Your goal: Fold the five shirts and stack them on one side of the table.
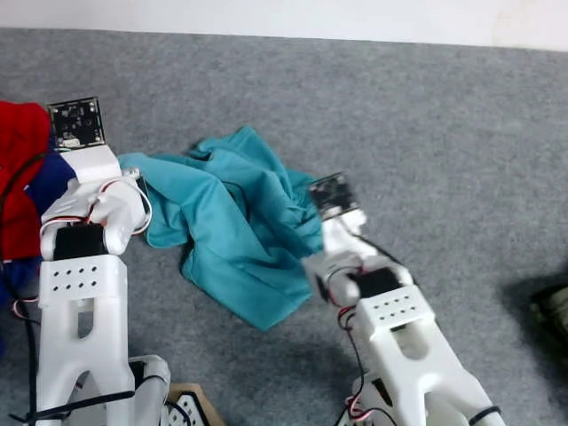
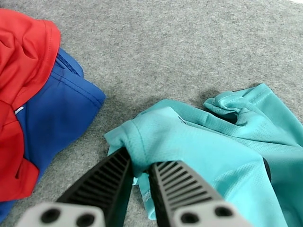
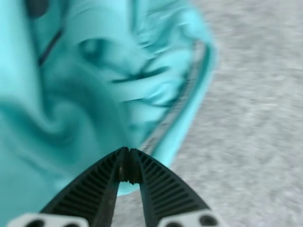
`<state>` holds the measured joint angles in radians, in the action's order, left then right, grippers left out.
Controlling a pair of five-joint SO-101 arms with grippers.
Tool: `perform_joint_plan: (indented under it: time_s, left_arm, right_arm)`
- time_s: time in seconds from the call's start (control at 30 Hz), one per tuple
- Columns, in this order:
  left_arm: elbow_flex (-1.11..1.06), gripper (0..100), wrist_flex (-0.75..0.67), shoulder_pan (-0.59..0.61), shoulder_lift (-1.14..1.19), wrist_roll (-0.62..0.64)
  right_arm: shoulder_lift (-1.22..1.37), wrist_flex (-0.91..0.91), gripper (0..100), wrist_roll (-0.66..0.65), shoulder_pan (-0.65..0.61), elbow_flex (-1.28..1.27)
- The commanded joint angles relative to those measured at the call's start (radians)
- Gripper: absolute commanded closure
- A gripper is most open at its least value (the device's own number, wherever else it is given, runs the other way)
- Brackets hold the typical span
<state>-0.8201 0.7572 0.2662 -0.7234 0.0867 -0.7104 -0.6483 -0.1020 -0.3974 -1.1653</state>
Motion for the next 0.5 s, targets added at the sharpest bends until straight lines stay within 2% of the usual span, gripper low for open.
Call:
perform_joint_plan:
  time_s: [0.0, 0.1, 0.23, 0.3, 0.37, 0.47]
  left_arm:
    - [0.004, 99, -0.017, 0.004, 0.002, 0.000]
    - [0.004, 99, -0.017, 0.001, 0.002, 0.000]
    - [0.007, 99, -0.018, 0.002, 0.002, 0.002]
    - [0.022, 99, -0.018, 0.001, 0.004, 0.002]
    - [0.076, 99, 0.008, -0.001, 0.035, 0.002]
    - [0.236, 99, 0.144, -0.016, 0.193, 0.031]
  right_arm:
    - [-0.015, 0.039, 99.1, -0.012, 0.085, 0.019]
    - [-0.027, -0.013, 95.0, -0.012, 0.054, 0.019]
    - [-0.027, -0.071, 72.3, -0.011, -0.039, 0.013]
    - [-0.027, -0.074, 65.9, -0.011, -0.067, 0.012]
    - [-0.022, -0.074, 66.2, -0.012, -0.077, 0.013]
    - [-0.016, -0.071, 69.8, -0.012, -0.084, 0.012]
